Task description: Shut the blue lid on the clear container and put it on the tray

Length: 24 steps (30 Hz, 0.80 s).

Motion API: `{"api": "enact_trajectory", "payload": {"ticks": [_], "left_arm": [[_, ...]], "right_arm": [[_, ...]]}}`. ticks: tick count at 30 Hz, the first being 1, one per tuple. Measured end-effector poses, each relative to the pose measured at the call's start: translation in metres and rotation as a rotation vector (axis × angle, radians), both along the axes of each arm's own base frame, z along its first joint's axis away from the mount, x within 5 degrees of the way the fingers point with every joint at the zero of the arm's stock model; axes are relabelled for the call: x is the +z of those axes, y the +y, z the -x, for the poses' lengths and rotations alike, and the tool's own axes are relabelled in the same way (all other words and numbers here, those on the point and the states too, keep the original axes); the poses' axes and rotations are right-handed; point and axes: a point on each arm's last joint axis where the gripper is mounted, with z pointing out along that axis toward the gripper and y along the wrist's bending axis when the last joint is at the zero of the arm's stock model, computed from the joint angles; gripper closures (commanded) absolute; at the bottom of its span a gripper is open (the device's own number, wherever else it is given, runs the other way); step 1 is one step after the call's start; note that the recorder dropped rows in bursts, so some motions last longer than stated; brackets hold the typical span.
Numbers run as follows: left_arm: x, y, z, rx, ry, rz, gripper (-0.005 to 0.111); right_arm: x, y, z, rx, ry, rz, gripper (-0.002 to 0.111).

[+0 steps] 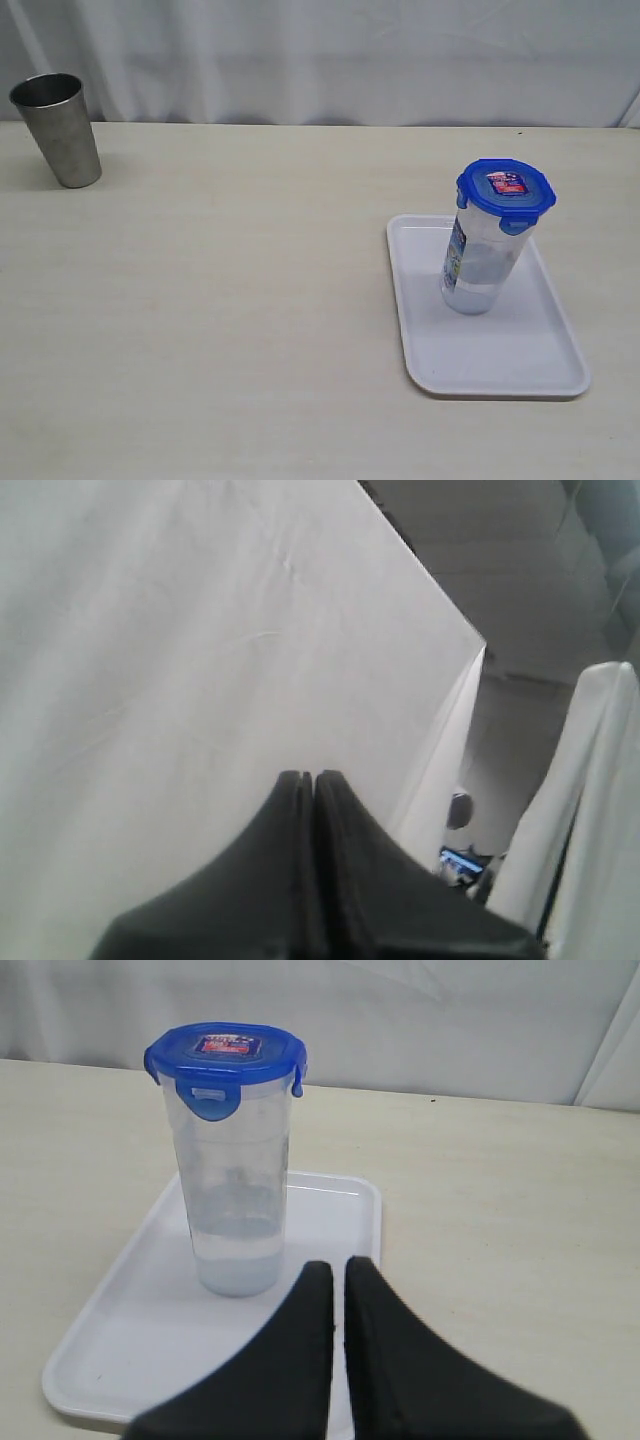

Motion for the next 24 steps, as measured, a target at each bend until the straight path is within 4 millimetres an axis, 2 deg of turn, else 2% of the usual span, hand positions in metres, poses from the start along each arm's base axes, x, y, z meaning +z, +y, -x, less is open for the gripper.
{"api": "enact_trajectory", "payload": {"ticks": [8,12,19,24], "left_arm": [[-0.007,-0.003,-0.002,0.182,-0.139,-0.43,0.107],[-0.011,-0.004,-0.003,0.228,-0.178,-0.592,0.107],[-0.015,-0.004,-0.005,0.273,-0.165,-0.655,0.107],[-0.032,-0.007,-0.012,0.345,-0.142,-0.69,0.107]], "right_arm": [[0.0,0.0,0.0,0.0,0.0,0.0,0.104],[0.0,0.0,0.0,0.0,0.0,0.0,0.104],[0.0,0.0,0.0,0.0,0.0,0.0,0.104],[0.0,0.0,0.0,0.0,0.0,0.0,0.104]]}}
